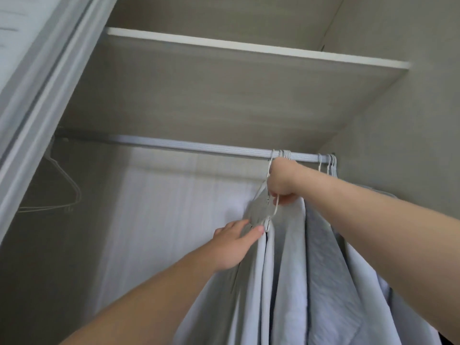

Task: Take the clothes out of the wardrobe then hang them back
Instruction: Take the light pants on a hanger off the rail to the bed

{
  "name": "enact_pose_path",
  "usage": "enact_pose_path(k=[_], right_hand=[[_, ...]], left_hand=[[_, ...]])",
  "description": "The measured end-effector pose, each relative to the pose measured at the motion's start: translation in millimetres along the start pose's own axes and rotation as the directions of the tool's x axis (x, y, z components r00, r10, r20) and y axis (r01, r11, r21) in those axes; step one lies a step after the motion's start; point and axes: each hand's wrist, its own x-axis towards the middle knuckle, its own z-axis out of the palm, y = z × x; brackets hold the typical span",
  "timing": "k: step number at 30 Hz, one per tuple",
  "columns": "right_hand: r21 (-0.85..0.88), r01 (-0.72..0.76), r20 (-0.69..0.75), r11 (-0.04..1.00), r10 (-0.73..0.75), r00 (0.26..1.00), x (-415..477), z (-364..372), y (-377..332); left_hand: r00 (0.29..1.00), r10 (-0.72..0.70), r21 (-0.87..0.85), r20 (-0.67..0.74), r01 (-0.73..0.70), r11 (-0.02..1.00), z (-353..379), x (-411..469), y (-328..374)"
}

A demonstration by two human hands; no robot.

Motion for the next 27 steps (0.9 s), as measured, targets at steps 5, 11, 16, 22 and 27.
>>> enact_pose_path(k=[5,11,16,22,27], right_hand=[[0.593,-0.362,0.335,0.719,0.189,0.923,29,0,2],[0.819,-0.503,0.493,0.275,0.111,0.863,53,1,10],[0.867,-0.451,0.42,0.212,0.177,0.89,57,13,4],[0.941,-0.326,0.297,0.091,0.239,0.924,59,29,-9],[0.981,-0.19,0.195,-0.046,0.272,0.942,65,41,-22]], left_hand=[[0.997,0.02,-0.109,0.072,-0.012,0.994,11,24,-16],[0.986,0.109,-0.212,0.124,-0.081,0.974,17,33,-23],[0.983,0.124,-0.194,0.136,-0.096,0.976,21,37,-30],[0.982,0.133,-0.189,0.136,-0.106,0.976,21,37,-42],[0.981,0.129,-0.223,0.143,-0.095,0.97,16,36,-54]])
